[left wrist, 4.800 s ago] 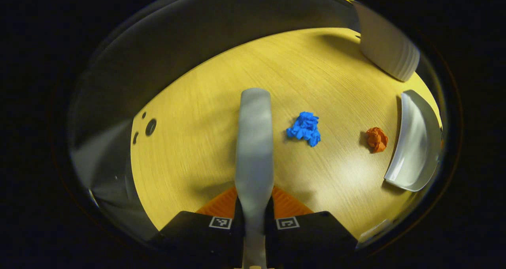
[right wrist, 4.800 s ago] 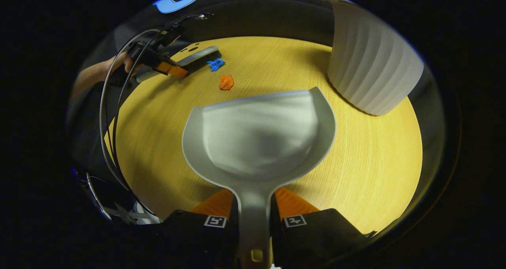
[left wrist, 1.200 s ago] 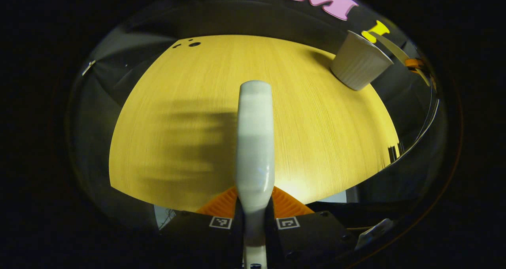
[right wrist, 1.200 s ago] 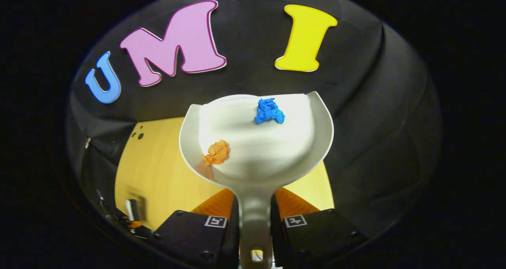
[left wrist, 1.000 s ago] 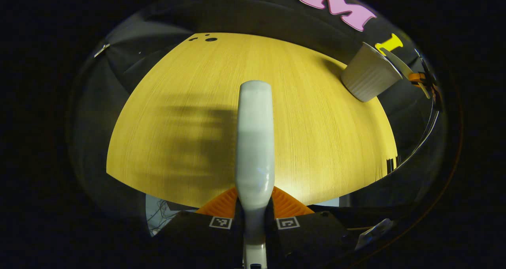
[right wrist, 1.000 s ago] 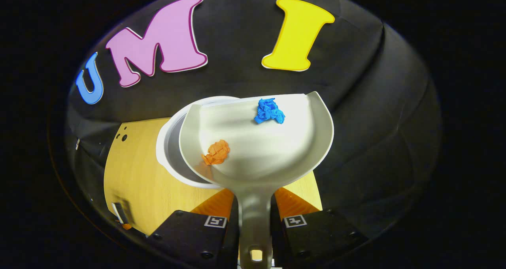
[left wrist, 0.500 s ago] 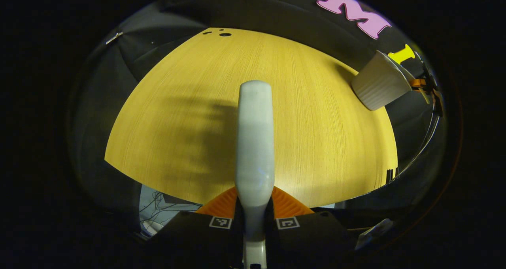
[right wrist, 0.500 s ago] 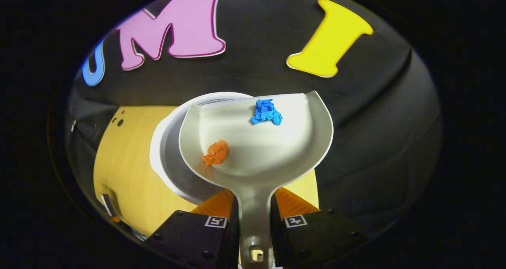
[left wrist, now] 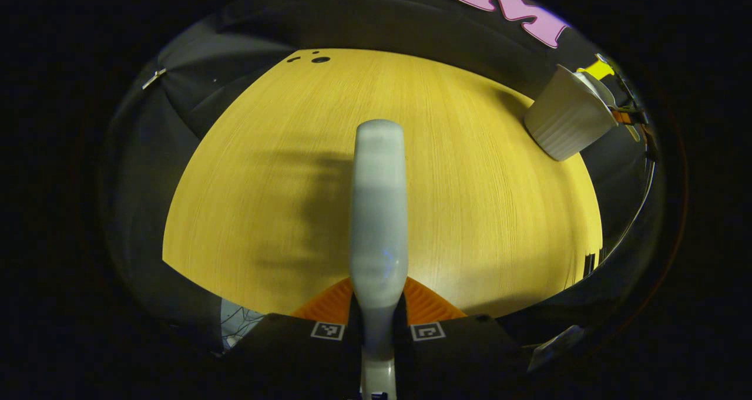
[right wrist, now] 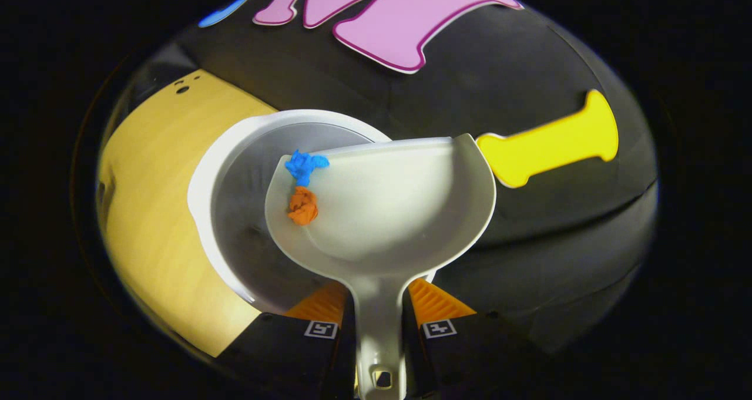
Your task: Pick up the small broom and dustpan from the desktop, sweep the trash into the dustpan with the broom, and then empty the trash into the garbage bin.
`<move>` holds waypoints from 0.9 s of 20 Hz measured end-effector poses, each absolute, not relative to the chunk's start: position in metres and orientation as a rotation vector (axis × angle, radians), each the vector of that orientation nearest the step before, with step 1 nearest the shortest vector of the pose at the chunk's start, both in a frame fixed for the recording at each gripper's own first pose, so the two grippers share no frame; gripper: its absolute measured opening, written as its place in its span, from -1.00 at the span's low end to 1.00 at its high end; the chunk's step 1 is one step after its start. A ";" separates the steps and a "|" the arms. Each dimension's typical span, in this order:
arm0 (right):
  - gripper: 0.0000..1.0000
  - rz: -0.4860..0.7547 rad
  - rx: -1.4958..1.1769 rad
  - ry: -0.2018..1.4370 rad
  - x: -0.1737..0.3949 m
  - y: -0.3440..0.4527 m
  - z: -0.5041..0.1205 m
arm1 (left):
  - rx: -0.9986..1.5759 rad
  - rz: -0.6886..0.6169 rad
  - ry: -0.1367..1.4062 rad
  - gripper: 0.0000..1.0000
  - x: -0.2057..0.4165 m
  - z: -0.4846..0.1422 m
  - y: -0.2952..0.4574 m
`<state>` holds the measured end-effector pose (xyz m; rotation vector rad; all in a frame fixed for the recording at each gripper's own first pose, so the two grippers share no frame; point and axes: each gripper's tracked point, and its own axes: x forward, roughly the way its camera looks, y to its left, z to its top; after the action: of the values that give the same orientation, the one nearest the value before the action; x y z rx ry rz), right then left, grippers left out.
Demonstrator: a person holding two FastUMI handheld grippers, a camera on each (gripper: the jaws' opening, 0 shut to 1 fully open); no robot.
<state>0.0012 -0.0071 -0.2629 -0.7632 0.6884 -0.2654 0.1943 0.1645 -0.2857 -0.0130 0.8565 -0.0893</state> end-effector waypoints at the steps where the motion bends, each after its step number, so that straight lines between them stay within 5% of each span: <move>1: -0.26 -0.275 -0.825 0.679 0.000 -0.005 -0.259 | -0.005 -0.098 0.860 -0.47 0.197 -0.286 0.161; 5: -0.36 -0.289 -1.094 0.640 -0.001 -0.008 -0.257 | 0.000 -0.115 0.876 -0.47 0.206 -0.286 0.154; 8: -0.21 -0.317 -1.300 0.593 -0.002 -0.007 -0.254 | -0.001 -0.121 0.890 -0.47 0.206 -0.288 0.152; 18: -0.27 -0.343 -1.585 0.550 -0.002 0.005 -0.248 | 0.041 -0.148 0.909 -0.47 0.214 -0.290 0.139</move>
<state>-0.0022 0.0047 -0.2483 -1.5847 0.5502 -0.3433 0.2139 0.1395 -0.2901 0.0412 0.9094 -0.1484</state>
